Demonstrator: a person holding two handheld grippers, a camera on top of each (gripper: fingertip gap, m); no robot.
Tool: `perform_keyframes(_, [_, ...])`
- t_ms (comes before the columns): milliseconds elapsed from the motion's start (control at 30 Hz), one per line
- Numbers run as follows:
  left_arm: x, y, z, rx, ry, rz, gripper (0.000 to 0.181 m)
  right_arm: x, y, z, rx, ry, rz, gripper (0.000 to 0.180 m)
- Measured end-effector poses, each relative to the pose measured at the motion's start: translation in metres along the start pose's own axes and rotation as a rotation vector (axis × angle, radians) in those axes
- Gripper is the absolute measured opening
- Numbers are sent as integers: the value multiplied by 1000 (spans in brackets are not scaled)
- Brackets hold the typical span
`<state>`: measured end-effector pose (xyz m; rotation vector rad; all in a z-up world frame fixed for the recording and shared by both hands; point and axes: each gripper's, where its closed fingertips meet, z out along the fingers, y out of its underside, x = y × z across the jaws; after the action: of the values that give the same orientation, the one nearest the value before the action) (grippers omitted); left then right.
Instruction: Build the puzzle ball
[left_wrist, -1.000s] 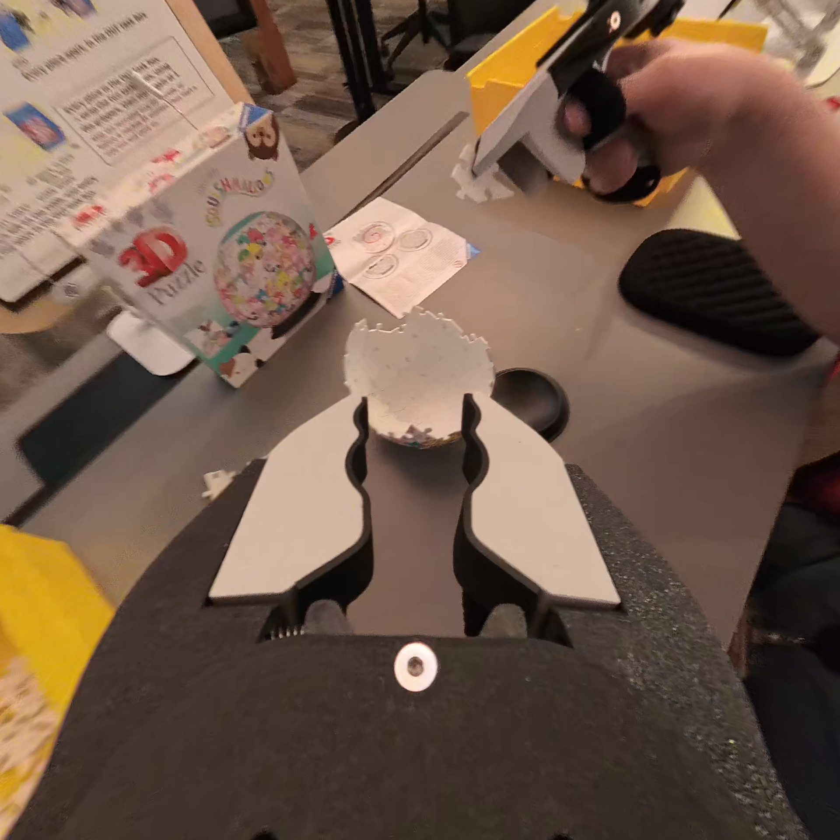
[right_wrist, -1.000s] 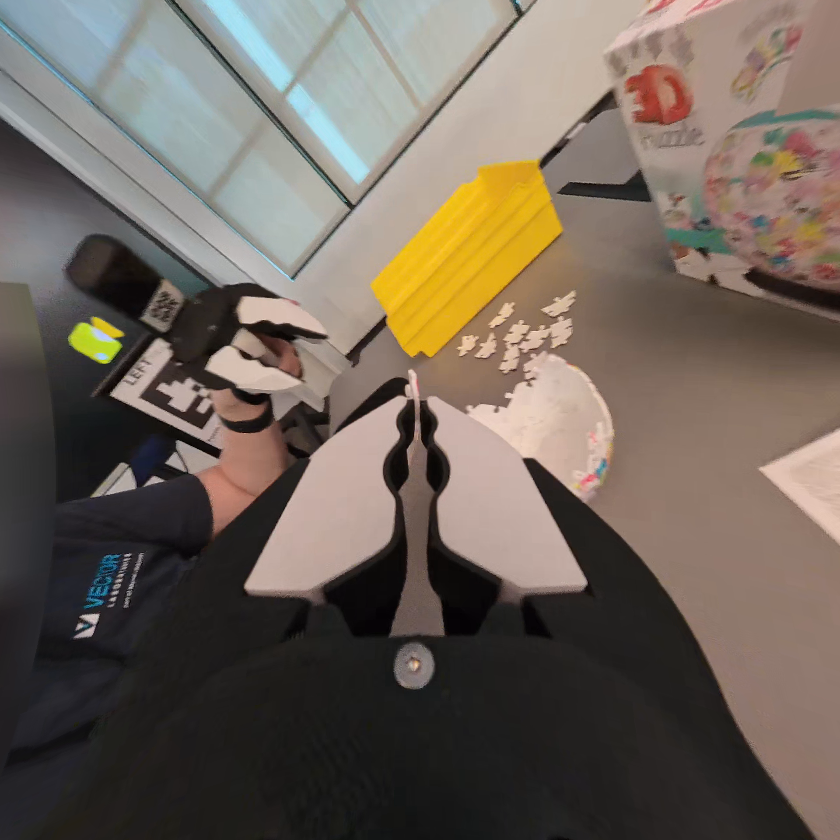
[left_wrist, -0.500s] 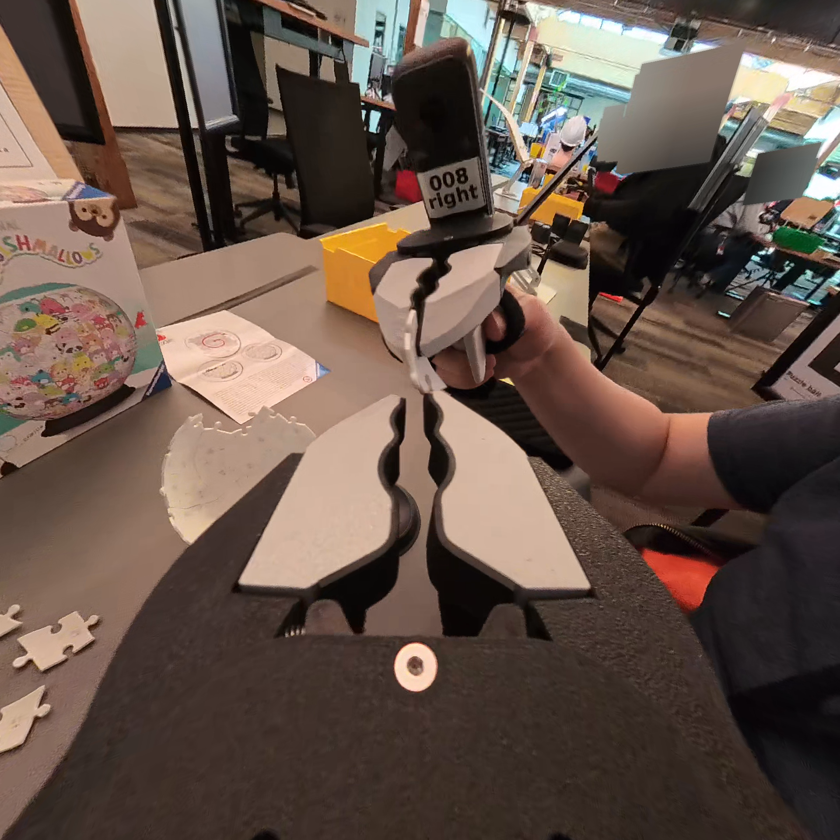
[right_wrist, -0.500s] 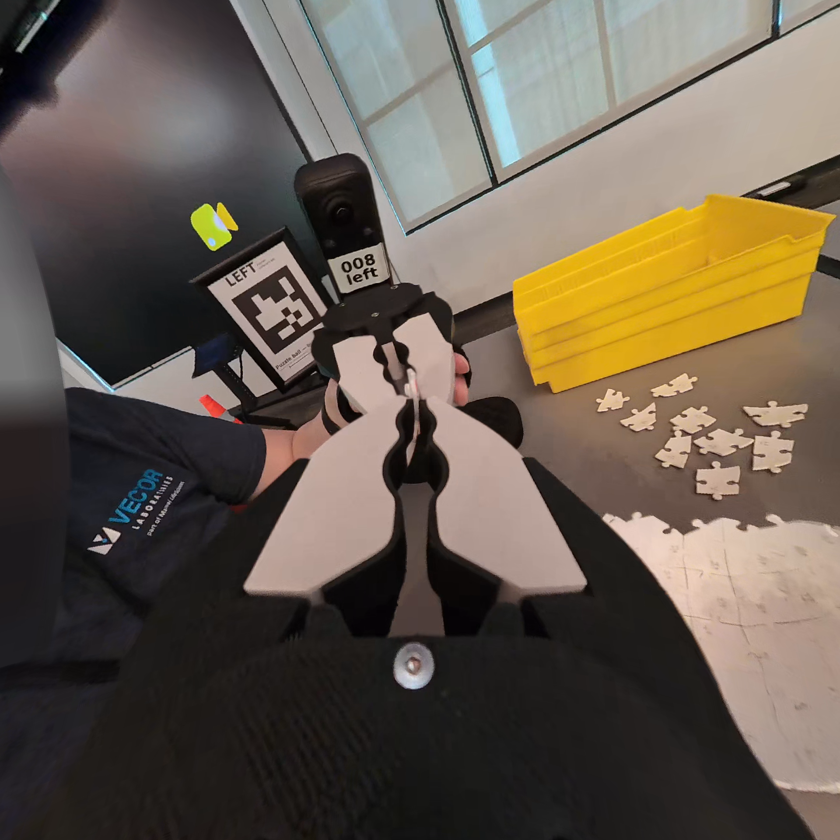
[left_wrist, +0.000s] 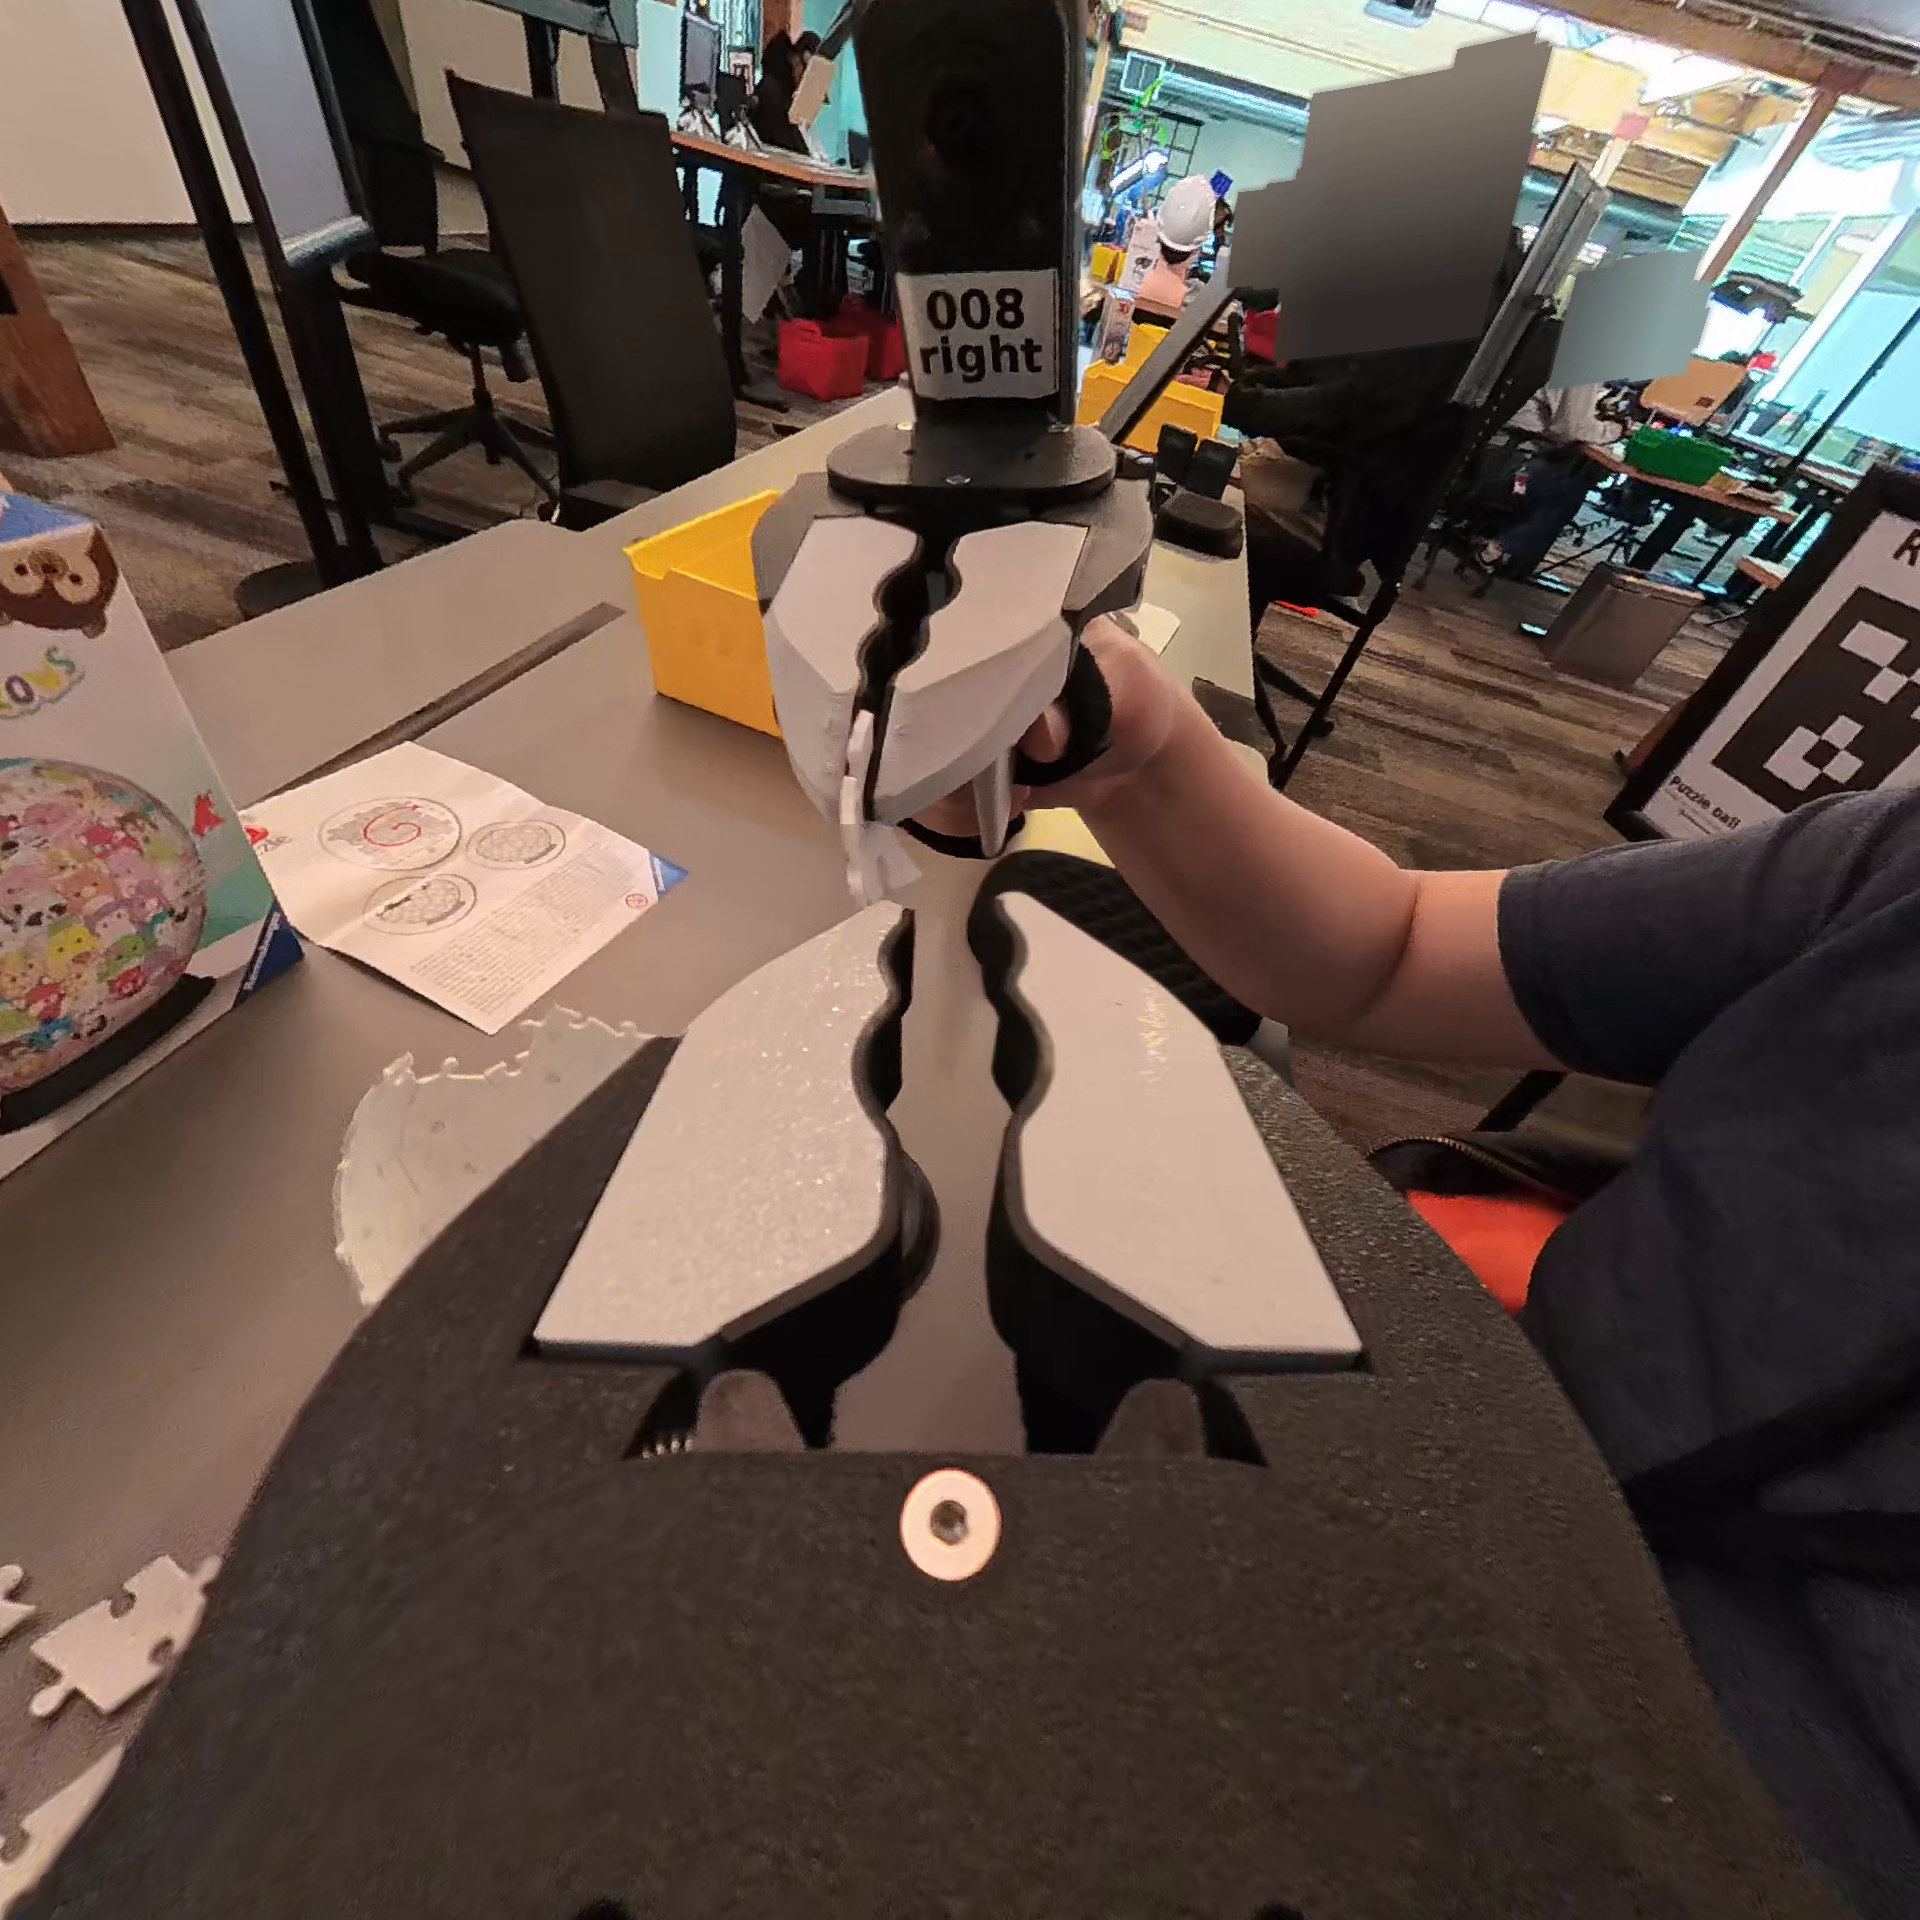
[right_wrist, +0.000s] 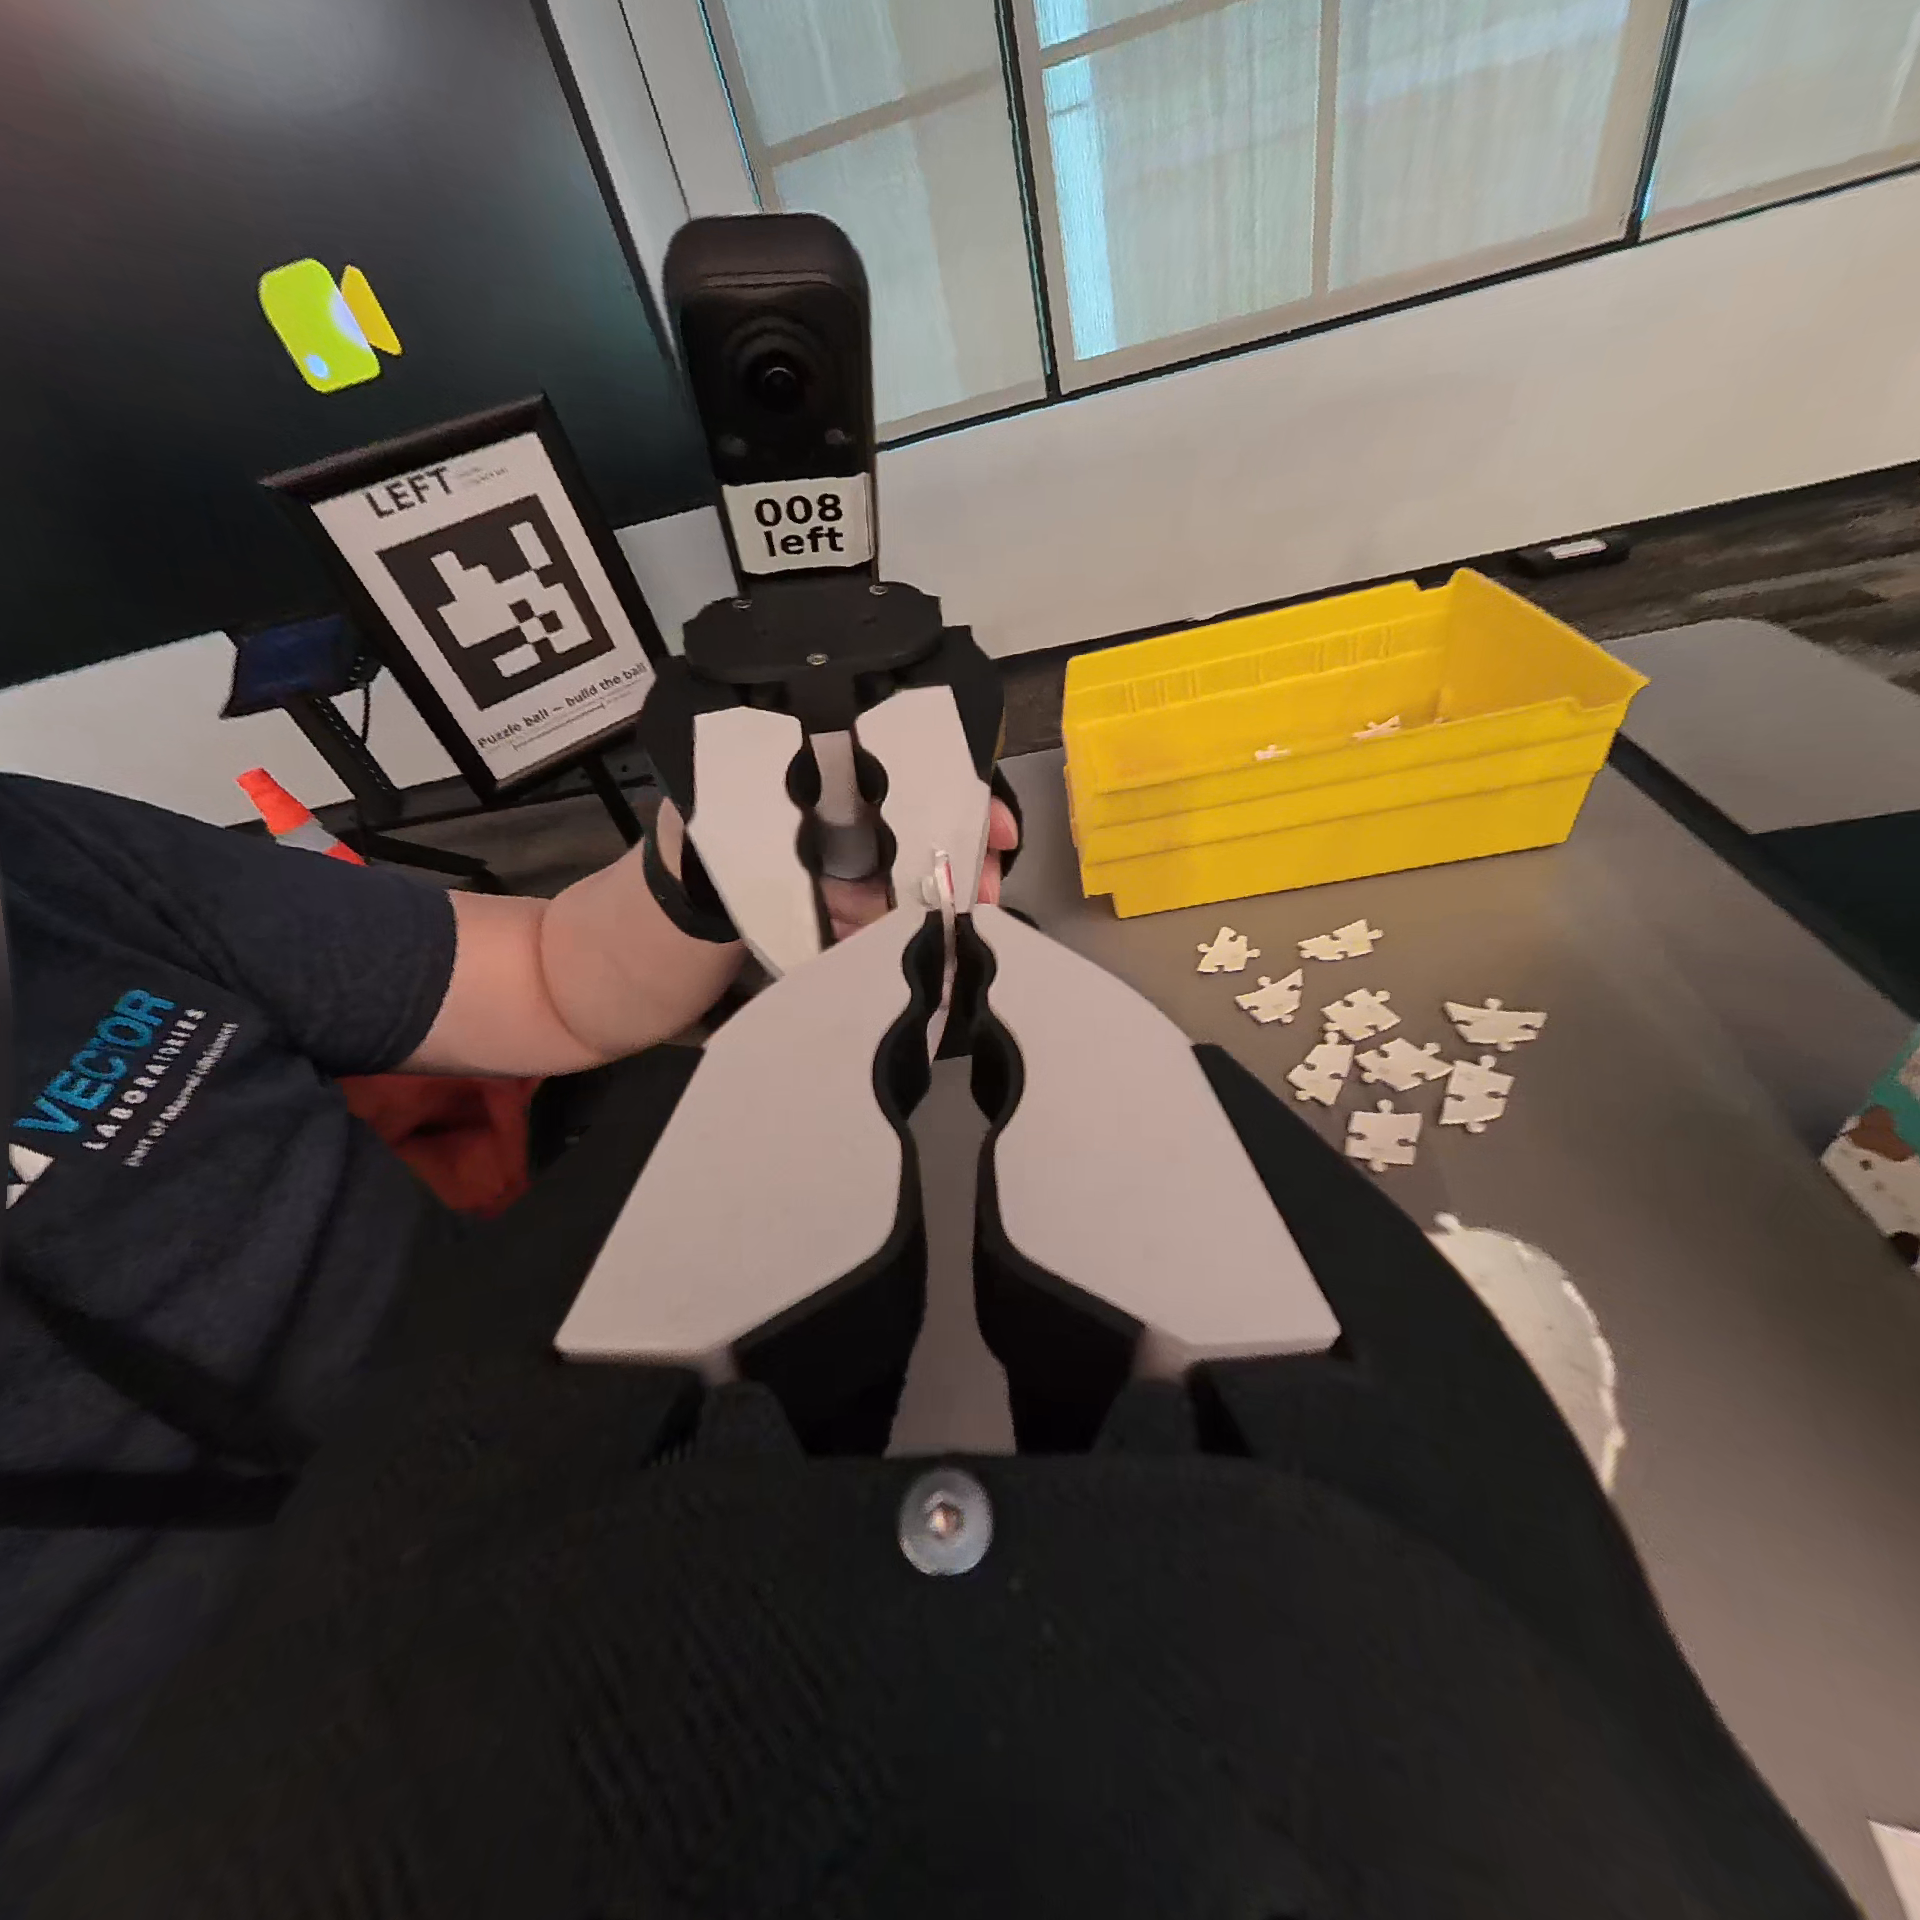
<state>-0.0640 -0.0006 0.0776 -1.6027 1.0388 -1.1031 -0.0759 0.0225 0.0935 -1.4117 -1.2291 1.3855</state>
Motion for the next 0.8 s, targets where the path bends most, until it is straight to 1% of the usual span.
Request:
perform_keyframes(100, [-11, -3, -1, 12, -52, 12, 21, 2, -2, -1, -7, -20, 6, 3])
perform_keyframes(200, [-21, -7, -5, 33, -87, 22, 21, 11, -2, -2, -15, -18, 32, 3])
perform_keyframes(333, [-27, -5, -5, 20, -93, 32, 6, 17, 0, -1, -35, -47, 54, 3])
perform_keyframes(433, [-32, 2, -1, -15, -98, 21, 5, 20, 4, 1, -65, -68, 58, 3])
perform_keyframes(567, [-39, 6, 7, -33, -102, -2, 9, 21, 13, 3, -123, -103, 47, 3])
perform_keyframes(600, [-39, 6, 8, -31, -94, -7, 7, 22, 16, 3, -132, -108, 43, 3])
perform_keyframes(633, [-39, 7, 10, -33, -87, -9, 4, 23, 17, 2, -128, -107, 39, 3])
perform_keyframes(800, [-41, 3, 17, -9, -74, -36, 2, 24, 14, -6, -99, -129, 47, 6])
